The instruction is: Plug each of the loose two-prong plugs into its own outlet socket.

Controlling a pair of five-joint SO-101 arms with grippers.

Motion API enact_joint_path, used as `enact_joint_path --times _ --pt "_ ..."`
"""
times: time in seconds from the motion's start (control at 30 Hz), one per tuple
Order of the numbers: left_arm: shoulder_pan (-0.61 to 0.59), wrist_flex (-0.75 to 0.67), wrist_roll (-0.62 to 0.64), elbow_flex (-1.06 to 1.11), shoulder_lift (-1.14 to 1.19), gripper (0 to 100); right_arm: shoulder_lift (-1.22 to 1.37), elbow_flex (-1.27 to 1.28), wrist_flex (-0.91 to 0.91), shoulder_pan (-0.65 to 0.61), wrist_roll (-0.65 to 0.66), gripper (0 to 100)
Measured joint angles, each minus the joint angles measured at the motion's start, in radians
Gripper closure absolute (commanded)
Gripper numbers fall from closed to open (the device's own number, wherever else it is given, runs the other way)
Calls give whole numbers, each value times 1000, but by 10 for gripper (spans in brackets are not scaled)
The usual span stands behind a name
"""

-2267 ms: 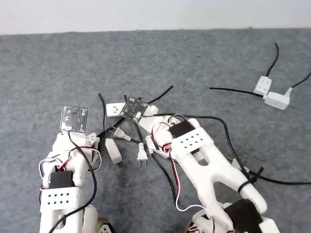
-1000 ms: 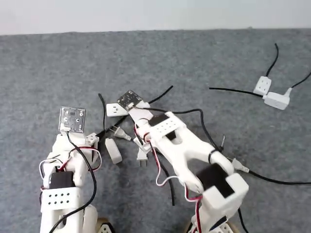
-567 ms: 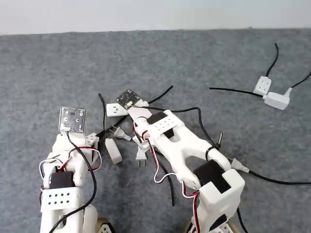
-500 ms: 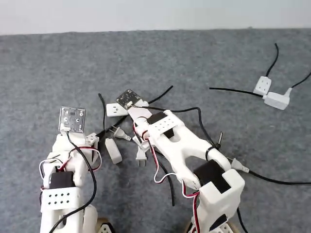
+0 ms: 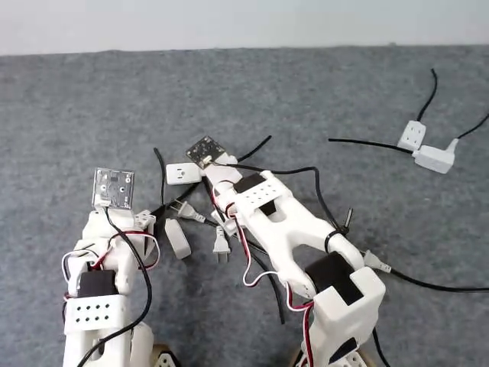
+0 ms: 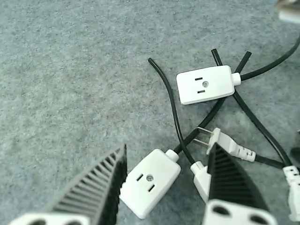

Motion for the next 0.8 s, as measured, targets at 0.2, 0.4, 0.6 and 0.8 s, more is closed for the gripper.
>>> enact_joint_path --times 0.2,0.4,0.6,0.8 --pt "0 0 0 0 0 728 -29 -41 115 28 0 991" --pt "0 0 0 0 0 728 -219 -127 321 60 11 991" --pt "0 0 0 0 0 728 -491 -157 408 57 72 991" --pt "0 0 0 0 0 728 -746 -118 427 55 80 991"
